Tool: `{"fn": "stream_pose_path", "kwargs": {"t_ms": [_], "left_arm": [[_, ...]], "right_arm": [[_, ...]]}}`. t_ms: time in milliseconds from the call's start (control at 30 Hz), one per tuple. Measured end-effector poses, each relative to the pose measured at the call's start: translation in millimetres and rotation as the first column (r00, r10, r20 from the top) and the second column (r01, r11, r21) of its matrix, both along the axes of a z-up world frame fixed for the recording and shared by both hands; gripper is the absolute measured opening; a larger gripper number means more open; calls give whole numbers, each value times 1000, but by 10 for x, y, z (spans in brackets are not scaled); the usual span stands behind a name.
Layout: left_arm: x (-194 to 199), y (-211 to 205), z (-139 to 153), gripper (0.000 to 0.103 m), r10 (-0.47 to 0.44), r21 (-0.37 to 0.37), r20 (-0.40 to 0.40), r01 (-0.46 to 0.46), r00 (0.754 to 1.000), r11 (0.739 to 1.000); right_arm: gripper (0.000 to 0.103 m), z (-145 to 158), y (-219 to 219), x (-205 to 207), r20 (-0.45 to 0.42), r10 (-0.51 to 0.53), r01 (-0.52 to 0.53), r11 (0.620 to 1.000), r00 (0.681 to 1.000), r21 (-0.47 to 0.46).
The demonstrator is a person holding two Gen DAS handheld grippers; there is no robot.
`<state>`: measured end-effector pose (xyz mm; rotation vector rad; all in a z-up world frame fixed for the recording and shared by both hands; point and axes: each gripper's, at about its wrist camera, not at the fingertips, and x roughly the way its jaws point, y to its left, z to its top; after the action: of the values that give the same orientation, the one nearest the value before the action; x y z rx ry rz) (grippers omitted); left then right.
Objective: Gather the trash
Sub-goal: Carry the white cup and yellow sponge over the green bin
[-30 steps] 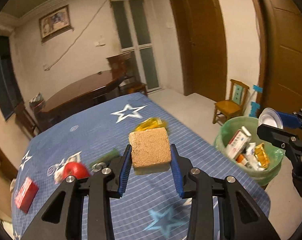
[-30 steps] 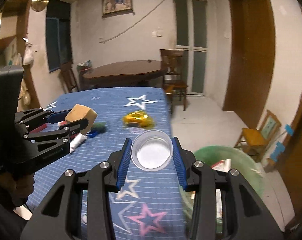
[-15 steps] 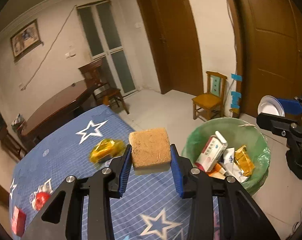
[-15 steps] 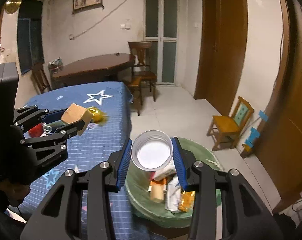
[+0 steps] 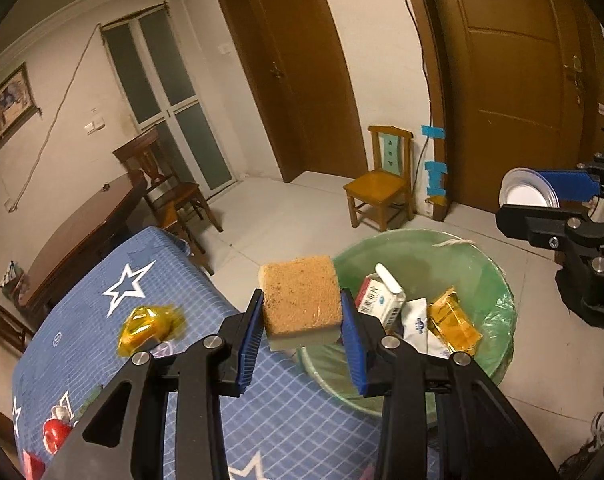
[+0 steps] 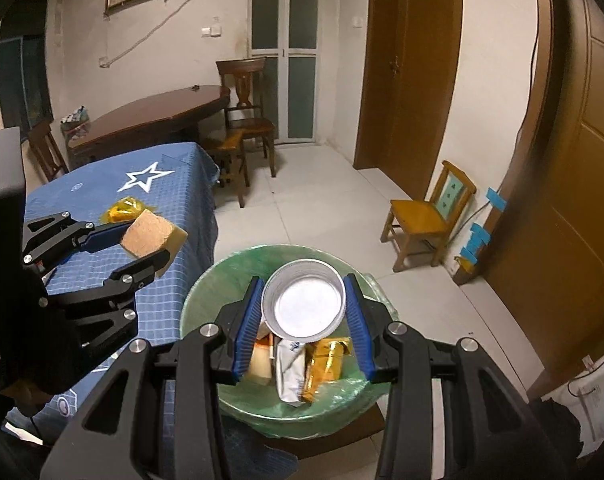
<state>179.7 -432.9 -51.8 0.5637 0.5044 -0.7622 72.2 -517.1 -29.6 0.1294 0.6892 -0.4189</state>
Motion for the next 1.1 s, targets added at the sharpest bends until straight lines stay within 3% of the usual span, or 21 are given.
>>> {"fn": "stream_pose_path", "kwargs": {"t_ms": [1100], "left_arm": [[20,-272,-270,39,-60,43,-43,61,997,997]], "right_arm": [[39,-96,-213,17,-26,-31,31,999,999,21]]}}
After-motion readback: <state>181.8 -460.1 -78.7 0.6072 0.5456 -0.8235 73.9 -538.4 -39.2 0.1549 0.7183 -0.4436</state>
